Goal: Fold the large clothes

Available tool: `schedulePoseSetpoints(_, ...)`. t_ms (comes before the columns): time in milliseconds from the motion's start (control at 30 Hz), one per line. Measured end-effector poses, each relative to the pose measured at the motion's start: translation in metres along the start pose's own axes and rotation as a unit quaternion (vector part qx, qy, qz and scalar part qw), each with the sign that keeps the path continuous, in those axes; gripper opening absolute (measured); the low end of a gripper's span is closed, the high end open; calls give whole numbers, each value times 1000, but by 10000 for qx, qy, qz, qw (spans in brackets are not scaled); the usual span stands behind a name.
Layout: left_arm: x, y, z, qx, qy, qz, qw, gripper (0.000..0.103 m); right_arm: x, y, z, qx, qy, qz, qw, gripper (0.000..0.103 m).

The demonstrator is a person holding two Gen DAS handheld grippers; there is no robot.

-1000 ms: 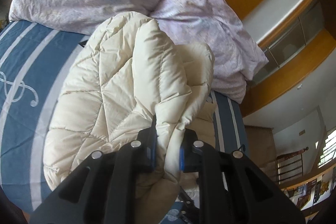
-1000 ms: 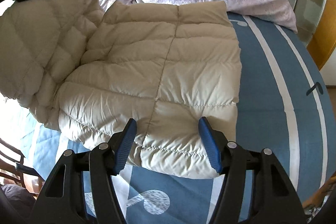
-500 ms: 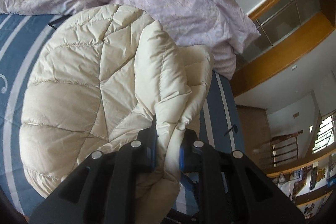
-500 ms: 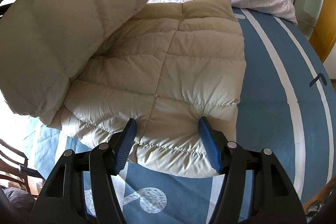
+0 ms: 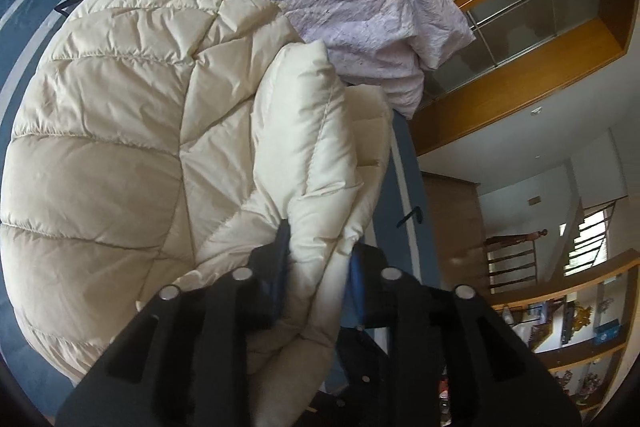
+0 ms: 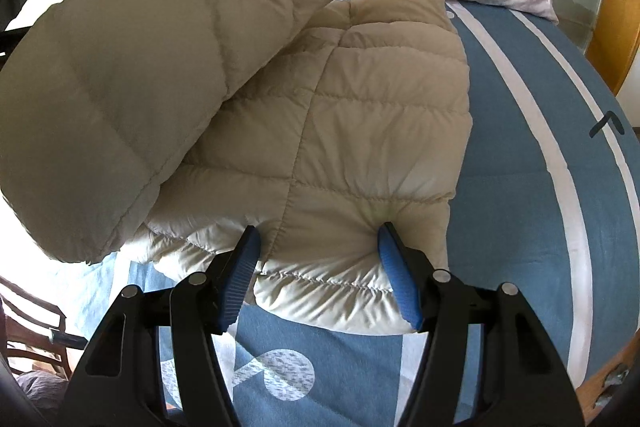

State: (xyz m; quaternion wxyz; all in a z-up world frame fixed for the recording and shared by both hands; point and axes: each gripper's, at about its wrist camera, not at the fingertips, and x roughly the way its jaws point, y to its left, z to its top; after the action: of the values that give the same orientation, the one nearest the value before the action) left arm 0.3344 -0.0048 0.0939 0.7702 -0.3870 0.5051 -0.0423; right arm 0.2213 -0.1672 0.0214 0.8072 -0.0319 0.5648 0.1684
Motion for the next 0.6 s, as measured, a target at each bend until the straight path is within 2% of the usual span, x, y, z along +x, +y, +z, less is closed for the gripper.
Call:
schedulePoseSetpoints(233,-21,0,-1,67,-132,-142,9998,52,3,-6,2,43,-5,-16,10000,63)
schedulePoseSetpoints(400,-34,7,3,130,-289,13,9995,53,2,-9,1,129,-16,-22,9999,63)
schedulePoseSetpoints(600,-49,29,7,180,-452,462,9977,53,1,-9,-1,166,-9,-60,9998,63)
